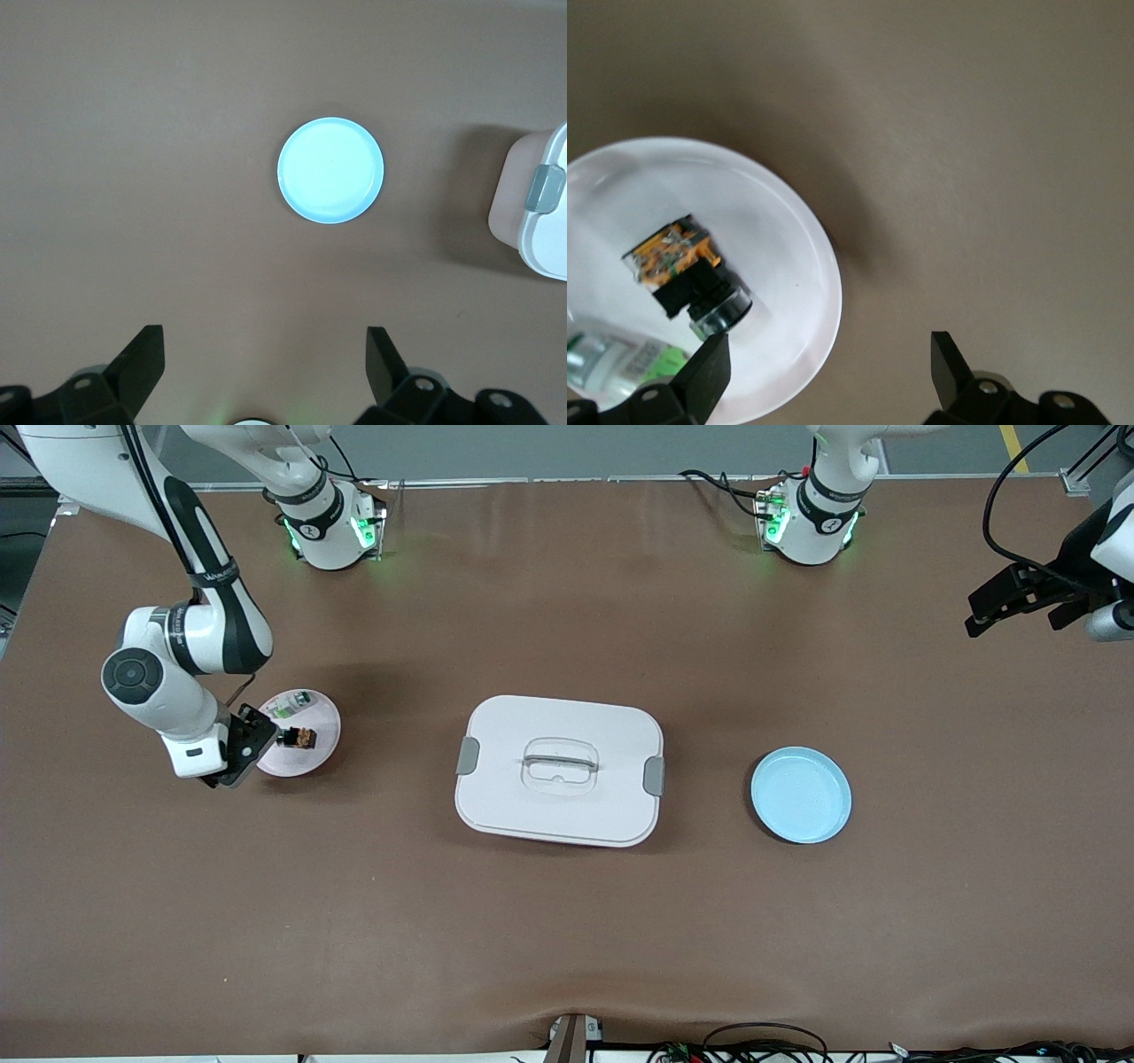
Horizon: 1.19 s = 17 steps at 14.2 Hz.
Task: Transfer orange switch to right arm and place
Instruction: 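Open the right gripper and lift it away from the plate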
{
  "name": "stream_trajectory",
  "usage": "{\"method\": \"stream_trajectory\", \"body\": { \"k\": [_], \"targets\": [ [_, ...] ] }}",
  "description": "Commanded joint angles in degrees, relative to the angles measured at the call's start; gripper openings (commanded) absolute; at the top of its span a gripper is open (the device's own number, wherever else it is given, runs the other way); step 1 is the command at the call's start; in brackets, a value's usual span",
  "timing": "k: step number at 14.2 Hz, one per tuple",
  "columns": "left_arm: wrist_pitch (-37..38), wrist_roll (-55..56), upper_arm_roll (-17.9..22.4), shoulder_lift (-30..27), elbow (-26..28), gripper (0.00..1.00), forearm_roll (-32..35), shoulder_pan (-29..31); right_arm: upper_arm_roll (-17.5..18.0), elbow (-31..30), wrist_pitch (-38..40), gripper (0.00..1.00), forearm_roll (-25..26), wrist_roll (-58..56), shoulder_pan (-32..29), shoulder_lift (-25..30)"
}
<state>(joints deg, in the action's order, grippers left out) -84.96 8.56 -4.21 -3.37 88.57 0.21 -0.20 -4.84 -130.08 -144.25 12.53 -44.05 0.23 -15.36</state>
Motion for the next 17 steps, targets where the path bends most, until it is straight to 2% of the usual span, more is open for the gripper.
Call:
{"method": "stream_trajectory", "body": {
  "k": [1, 4, 6, 15, 17],
  "targets": [
    [1.64, -0.65, 0.08, 0.64, -1.92, 1.0, 0.05, -0.33, 0.89, -0.61, 0.72, 1.0, 1.54, 21.91, -1.28, 0.16],
    [1.64, -0.65, 0.08, 0.64, -1.91, 1.0, 0.05, -0.33, 1.06, -0.79, 0.81, 1.0, 1.62, 42.66, -1.28, 0.24],
    [1.64, -0.74, 0.08, 0.73, -1.91, 1.0, 0.05, -0.24, 1.06, -0.7, 0.81, 1.0, 1.62, 50.17, -1.19, 0.68],
    [1.72, -0.56, -0.71, 0.64, -1.74, 1.0, -0.13, 0.02, 1.59, -0.26, 1.96, 1.0, 0.92, 50.81, -2.78, 4.1],
    [1.72, -0.56, -0.71, 0.64, -1.74, 1.0, -0.13, -0.15, 1.59, -0.26, 1.78, 1.0, -1.96, 50.81, -2.69, 4.9]
  ]
}}
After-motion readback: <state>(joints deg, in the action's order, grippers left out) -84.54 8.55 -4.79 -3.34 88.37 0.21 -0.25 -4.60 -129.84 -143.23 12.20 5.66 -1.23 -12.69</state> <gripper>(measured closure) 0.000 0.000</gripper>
